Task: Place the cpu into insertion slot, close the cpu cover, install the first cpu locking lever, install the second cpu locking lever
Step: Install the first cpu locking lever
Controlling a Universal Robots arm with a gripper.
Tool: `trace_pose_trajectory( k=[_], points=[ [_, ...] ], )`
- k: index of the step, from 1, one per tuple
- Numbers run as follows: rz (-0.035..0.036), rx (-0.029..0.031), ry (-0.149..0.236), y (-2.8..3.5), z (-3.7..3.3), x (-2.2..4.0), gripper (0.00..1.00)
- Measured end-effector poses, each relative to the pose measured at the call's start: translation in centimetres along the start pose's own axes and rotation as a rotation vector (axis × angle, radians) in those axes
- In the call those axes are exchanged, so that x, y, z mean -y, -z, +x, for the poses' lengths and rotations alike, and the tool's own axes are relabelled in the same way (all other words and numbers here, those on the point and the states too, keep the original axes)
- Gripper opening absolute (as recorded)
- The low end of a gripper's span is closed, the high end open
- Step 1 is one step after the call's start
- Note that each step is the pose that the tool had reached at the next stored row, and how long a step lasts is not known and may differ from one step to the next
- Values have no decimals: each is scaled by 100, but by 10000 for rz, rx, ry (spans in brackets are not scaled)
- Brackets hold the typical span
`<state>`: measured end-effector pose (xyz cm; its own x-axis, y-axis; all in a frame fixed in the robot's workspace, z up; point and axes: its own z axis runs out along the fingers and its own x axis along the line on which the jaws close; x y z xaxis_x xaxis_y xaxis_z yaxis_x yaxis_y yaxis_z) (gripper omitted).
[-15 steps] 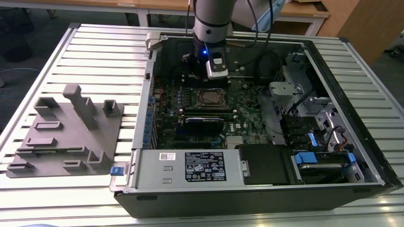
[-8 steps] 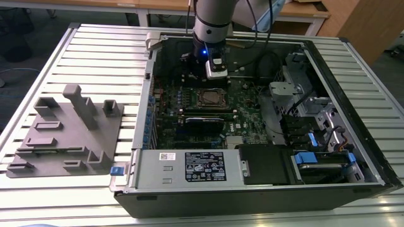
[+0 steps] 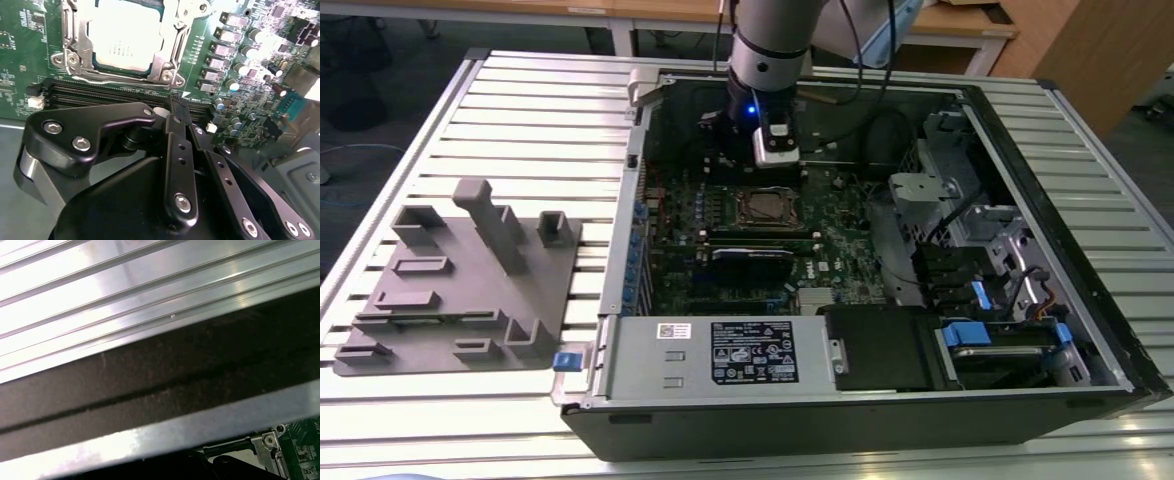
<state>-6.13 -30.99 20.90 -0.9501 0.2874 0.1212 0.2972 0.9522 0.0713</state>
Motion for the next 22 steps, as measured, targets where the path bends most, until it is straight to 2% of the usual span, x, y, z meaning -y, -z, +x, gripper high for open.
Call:
trace_pose_trajectory(
  k=[22],
  points=[
    [224,-740,-81,-2,0,0,11]
  ],
)
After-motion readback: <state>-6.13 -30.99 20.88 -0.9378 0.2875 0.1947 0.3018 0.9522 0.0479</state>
